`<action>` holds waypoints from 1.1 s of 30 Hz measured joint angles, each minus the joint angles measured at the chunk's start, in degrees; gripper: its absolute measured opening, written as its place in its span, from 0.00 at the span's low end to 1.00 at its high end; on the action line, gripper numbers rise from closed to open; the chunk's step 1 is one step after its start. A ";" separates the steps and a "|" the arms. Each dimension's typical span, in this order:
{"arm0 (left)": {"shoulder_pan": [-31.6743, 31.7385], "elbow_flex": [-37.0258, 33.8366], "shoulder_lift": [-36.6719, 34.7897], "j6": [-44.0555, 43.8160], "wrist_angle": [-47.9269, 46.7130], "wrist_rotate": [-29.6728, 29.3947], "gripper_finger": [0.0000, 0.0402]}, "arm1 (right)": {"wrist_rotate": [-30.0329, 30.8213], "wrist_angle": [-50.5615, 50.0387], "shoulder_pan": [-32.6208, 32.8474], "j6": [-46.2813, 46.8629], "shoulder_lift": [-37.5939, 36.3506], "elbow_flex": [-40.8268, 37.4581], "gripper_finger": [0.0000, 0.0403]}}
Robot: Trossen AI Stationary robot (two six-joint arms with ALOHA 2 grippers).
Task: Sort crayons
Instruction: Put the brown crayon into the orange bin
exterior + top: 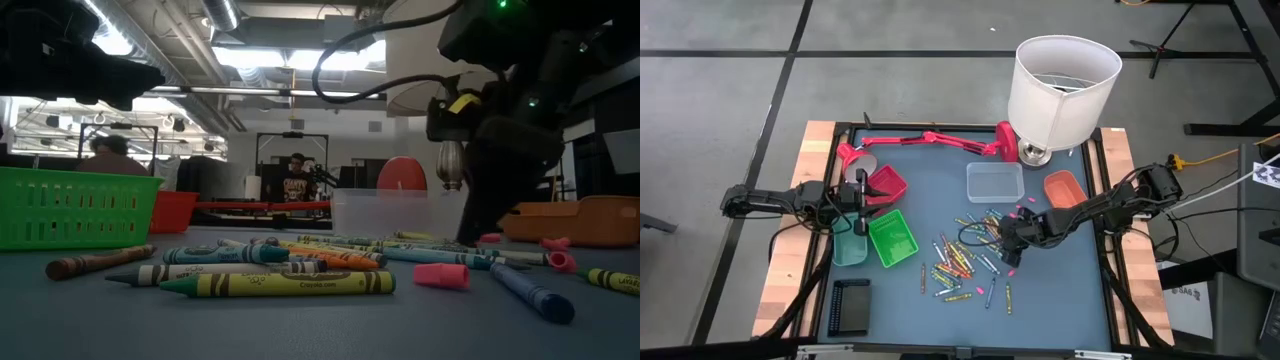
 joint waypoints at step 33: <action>0.01 0.00 0.00 -0.05 0.00 0.00 0.25 | 0.61 0.67 0.02 3.43 3.93 1.23 0.45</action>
